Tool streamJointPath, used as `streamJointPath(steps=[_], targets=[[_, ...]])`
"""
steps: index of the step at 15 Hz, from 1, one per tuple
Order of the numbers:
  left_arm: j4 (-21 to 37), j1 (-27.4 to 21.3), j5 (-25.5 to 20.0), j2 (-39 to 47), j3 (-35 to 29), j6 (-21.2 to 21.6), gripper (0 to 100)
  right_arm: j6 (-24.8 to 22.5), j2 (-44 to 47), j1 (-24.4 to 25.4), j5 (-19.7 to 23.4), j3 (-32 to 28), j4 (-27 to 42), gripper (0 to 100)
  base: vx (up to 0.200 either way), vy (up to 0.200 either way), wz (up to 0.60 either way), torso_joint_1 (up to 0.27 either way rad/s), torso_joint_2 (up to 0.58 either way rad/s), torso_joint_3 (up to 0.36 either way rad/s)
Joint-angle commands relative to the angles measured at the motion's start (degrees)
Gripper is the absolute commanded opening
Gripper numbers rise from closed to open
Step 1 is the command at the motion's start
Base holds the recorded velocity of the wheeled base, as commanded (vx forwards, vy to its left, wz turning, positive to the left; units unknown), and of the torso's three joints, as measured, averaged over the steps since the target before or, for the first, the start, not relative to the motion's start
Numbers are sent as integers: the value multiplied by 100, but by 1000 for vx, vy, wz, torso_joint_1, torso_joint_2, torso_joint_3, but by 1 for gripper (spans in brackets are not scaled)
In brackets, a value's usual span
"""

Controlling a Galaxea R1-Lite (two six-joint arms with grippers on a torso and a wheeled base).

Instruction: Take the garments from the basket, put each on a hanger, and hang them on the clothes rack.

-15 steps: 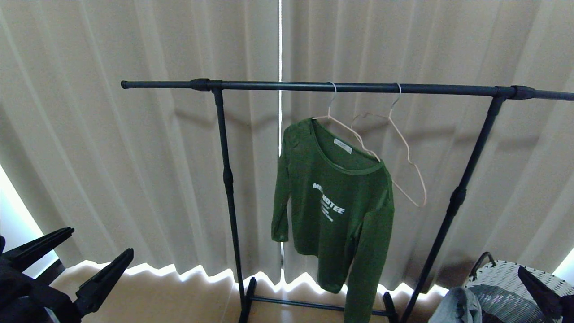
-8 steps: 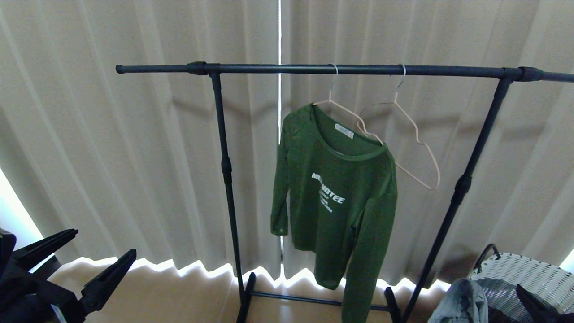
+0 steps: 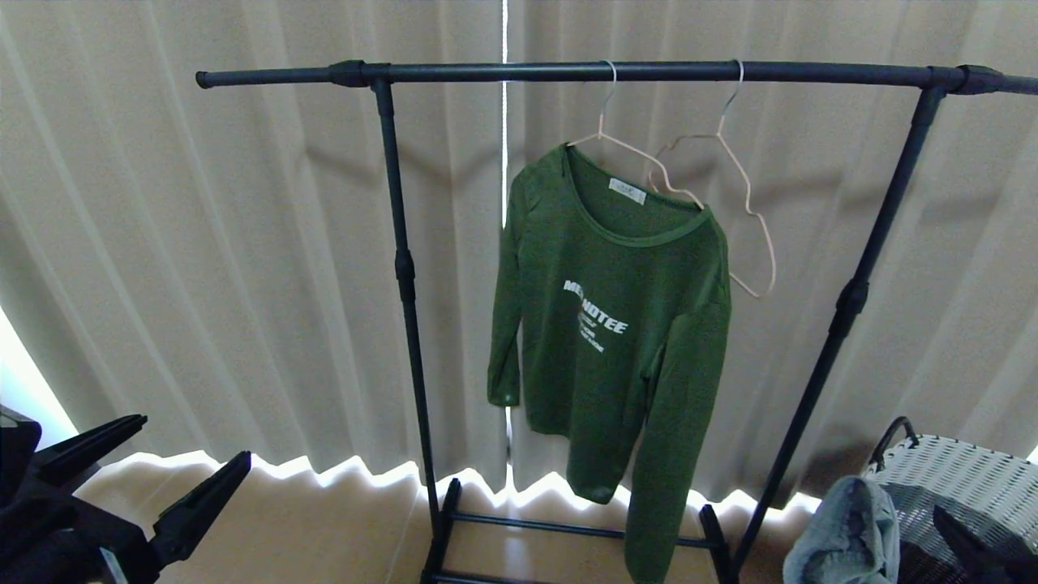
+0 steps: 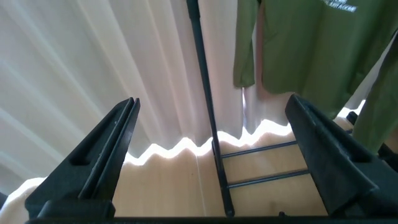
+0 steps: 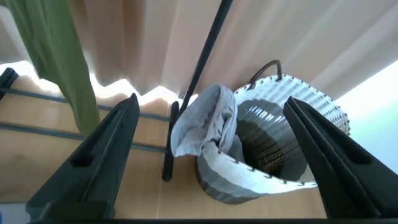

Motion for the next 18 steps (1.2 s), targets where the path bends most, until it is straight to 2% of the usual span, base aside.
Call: streamJointPath(steps=[1, 3, 15, 18], targets=[[-2, 2, -2, 44, 22, 1, 100, 1, 341, 1, 9, -129, -38, 100, 0, 0, 0, -22, 61, 41], [-2, 2, -2, 141, 30, 1, 100, 10, 561, 1, 1, -217, -38, 100, 0, 0, 0, 0, 0, 0], [-2, 2, 7, 246, 39, 27, 100, 1, 535, -7, -26, 47, 6, 100, 0, 0, 0, 0, 0, 0], [-11, 19, 15, 237, 39, 80, 100, -139, 517, -7, -17, 108, -3, 100, 0, 0, 0, 0, 0, 0]])
